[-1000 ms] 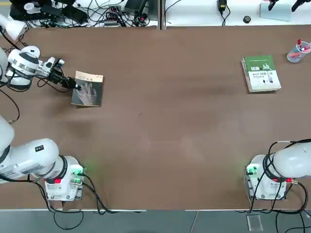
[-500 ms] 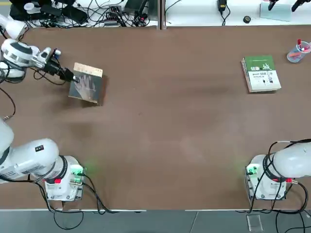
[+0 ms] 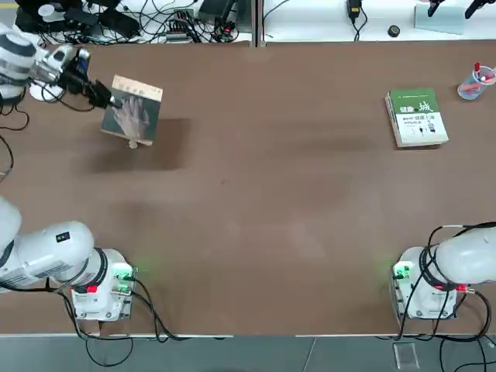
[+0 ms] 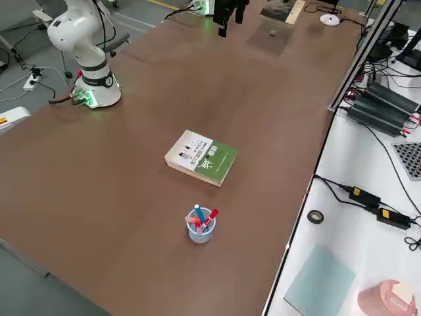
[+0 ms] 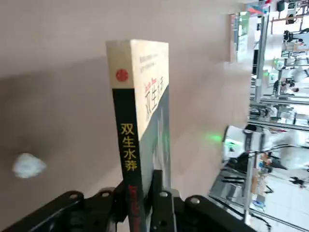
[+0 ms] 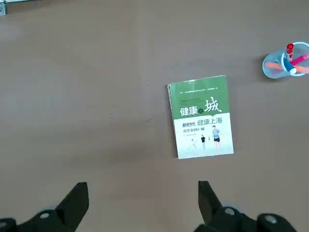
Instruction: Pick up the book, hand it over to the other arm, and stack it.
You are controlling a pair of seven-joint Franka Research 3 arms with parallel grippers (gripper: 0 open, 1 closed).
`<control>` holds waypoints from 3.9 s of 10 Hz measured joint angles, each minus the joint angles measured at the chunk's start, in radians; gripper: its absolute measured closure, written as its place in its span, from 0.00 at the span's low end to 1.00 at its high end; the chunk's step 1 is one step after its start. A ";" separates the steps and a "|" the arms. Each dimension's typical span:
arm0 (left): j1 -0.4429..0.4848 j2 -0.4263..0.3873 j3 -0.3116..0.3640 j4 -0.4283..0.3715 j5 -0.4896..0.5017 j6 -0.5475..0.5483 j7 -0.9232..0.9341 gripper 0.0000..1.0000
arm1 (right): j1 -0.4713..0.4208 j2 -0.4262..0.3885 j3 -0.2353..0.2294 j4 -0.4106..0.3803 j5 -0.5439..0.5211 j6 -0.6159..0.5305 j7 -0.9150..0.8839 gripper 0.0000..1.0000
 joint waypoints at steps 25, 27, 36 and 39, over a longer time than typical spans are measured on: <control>-0.434 0.049 -0.269 0.290 -0.504 0.392 -0.524 0.82 | -0.051 0.011 -0.048 -0.084 0.564 -0.016 -0.037 0.00; -0.483 0.067 -0.269 0.318 -0.508 0.431 -0.544 0.82 | -0.063 0.017 -0.053 -0.150 0.652 -0.016 -0.107 0.00; -0.679 0.200 -0.269 0.455 -0.508 0.555 -0.551 0.82 | -0.102 0.058 -0.109 -0.499 1.196 -0.036 -0.635 0.00; -0.740 0.227 -0.269 0.477 -0.508 0.625 -0.556 0.82 | -0.102 0.067 -0.112 -0.584 1.273 -0.039 -0.739 0.00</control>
